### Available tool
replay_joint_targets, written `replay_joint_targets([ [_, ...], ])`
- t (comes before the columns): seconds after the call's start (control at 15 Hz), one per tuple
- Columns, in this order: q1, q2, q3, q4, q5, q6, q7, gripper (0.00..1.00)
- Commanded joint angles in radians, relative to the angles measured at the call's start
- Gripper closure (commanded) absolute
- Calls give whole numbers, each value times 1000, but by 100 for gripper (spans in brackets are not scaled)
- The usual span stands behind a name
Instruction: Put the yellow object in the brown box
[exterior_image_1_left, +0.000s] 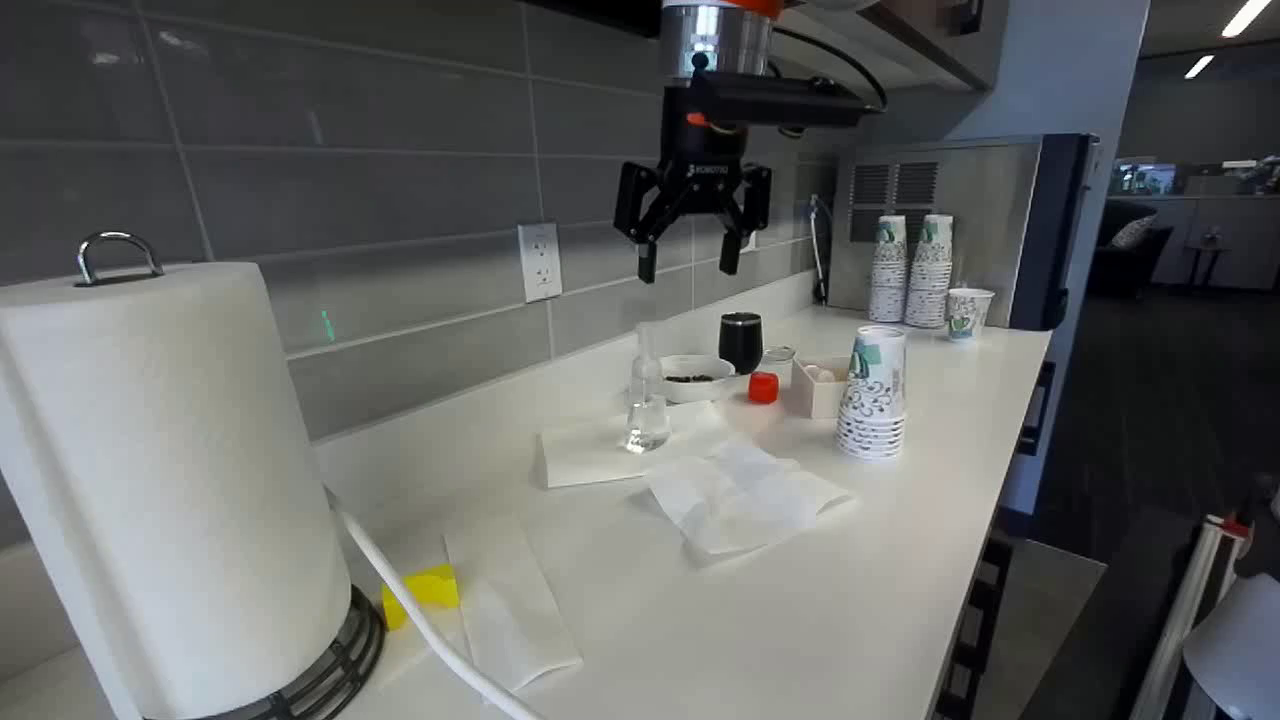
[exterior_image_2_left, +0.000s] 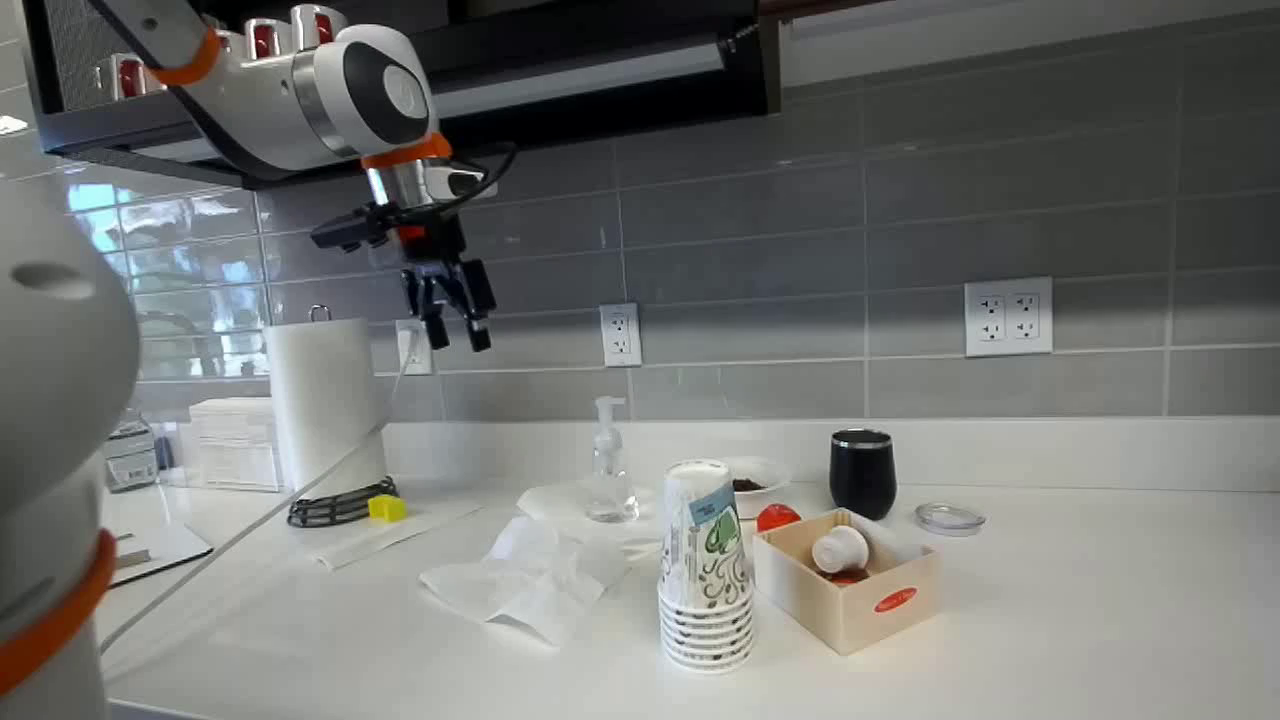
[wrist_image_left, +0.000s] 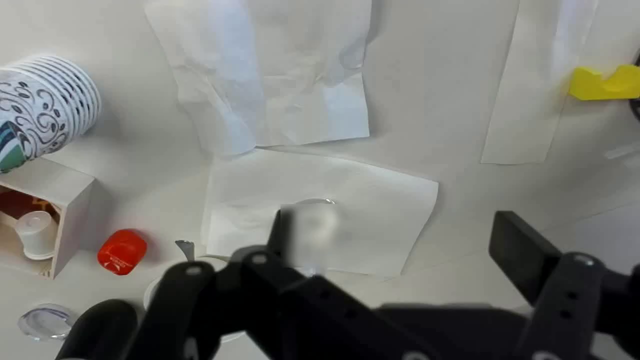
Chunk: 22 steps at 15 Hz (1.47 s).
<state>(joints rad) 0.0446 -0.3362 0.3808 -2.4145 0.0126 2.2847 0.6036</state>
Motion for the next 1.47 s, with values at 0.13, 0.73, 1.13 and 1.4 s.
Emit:
replay_joint_targets([
  [0.13, 30, 3, -29, 2, -13, -2, 9, 0],
  [0.73, 72, 140, -60, 73, 7, 38, -153, 0],
  [1.13, 139, 377, -96, 227, 37, 129, -434, 0],
  [1.4, 183, 528, -77, 349, 36, 134, -596, 0],
])
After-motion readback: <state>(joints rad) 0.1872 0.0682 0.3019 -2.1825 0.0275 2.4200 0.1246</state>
